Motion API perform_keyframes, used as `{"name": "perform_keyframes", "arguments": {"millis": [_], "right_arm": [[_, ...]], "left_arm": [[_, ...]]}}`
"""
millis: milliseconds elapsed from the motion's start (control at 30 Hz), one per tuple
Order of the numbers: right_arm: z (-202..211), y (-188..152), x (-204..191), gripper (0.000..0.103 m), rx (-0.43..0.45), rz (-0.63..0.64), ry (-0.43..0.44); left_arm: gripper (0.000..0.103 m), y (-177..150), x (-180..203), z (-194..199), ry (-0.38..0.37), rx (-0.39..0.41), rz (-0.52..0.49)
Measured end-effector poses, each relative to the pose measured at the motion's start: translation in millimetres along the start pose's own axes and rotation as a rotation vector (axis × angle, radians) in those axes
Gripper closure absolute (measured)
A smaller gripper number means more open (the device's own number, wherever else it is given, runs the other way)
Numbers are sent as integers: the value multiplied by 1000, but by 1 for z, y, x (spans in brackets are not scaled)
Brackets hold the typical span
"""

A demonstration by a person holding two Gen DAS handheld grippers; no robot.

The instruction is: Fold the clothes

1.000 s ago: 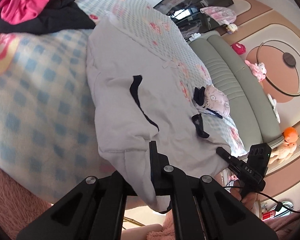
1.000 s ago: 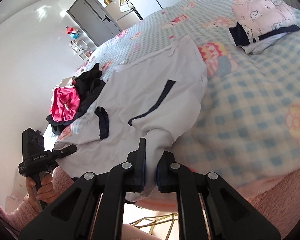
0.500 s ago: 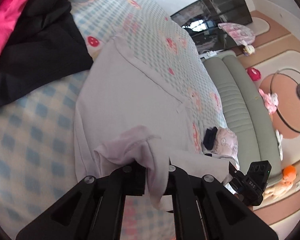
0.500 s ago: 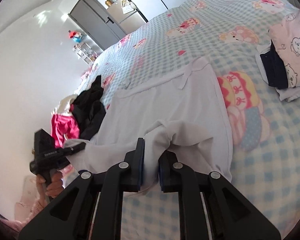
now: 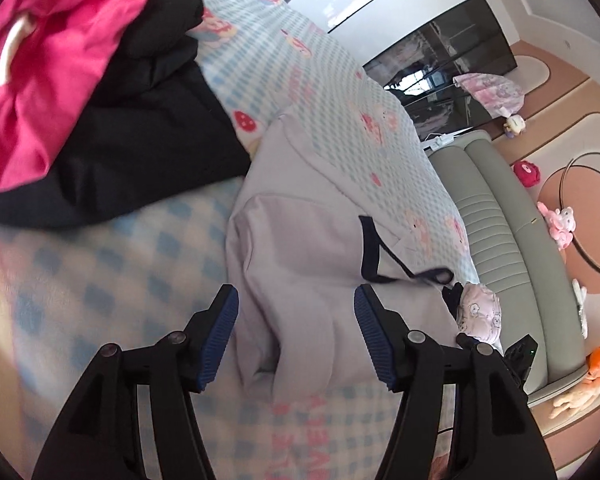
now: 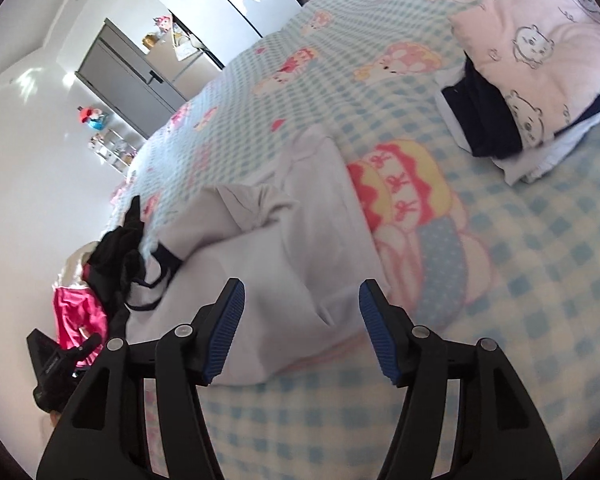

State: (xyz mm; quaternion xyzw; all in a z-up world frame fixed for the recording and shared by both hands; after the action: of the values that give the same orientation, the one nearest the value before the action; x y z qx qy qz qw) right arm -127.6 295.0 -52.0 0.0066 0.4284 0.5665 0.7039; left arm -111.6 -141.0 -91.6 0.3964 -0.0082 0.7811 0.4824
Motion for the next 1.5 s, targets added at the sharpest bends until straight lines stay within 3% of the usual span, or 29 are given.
{"name": "perform_keyframes", "arguments": {"millis": [133, 233, 300, 333, 367, 400, 467, 567, 733, 800, 867, 967, 1033, 1100, 1300, 1400, 1500], "right_arm": [[4, 1, 10, 41, 22, -30, 18], [-1, 10, 5, 26, 35, 7, 12], [-11, 14, 3, 25, 14, 13, 16], [-16, 15, 1, 25, 4, 14, 42], [-21, 15, -1, 30, -8, 24, 77], [-24, 12, -6, 52, -24, 47, 107], [-29, 5, -17, 84, -50, 103, 128], [-19, -7, -23, 90, -62, 129, 114], [27, -32, -22, 91, -69, 60, 184], [33, -47, -15, 91, -98, 55, 168], [36, -64, -8, 91, -131, 54, 144], [41, -89, 3, 91, -181, 52, 108], [45, -106, 10, 89, -214, 50, 85], [49, -117, 16, 86, -236, 49, 72], [82, -102, 5, 81, -184, 117, 65], [100, -76, -11, 73, -102, 141, 96], [87, -54, -34, 71, -84, 200, 81]], "left_arm": [[40, -19, 2, -7, 30, -11, -51], [37, -21, 14, -15, 36, -18, -89], [39, -18, 20, -20, 46, -18, -94], [48, -17, 23, -22, 65, -11, -111], [66, -17, 26, -24, 86, -3, -129], [72, -16, 28, -28, 108, -10, -148], [82, -14, 30, -28, 117, -18, -157], [85, -13, 40, -10, 95, 7, -193], [86, -16, 56, 36, 34, 19, -224], [86, -24, 53, 49, 36, -8, -223], [86, -39, 43, 50, 58, -52, -212], [84, -63, 19, 37, 150, -129, -200], [75, -75, 4, 29, 210, -173, -193], [72, -75, 1, 39, 207, -141, -185], [68, -59, 18, 76, 215, 50, -256], [63, -50, 26, 66, 207, 17, -306], [63, -44, 23, 44, 189, -40, -267]]}}
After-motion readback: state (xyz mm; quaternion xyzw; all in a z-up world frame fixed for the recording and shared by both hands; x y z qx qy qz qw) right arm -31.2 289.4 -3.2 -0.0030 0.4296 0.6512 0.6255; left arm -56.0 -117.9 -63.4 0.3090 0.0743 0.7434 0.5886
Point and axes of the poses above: each gripper's, at about its wrist camera, not at the fingertips, and z roughly against the way its jaws point, x to its right, y to its top, the point moved 3 cm from there along -z, roughly the way its jaws point, and after that the axes turned 7 degrees about y, right-handed, at the moved point
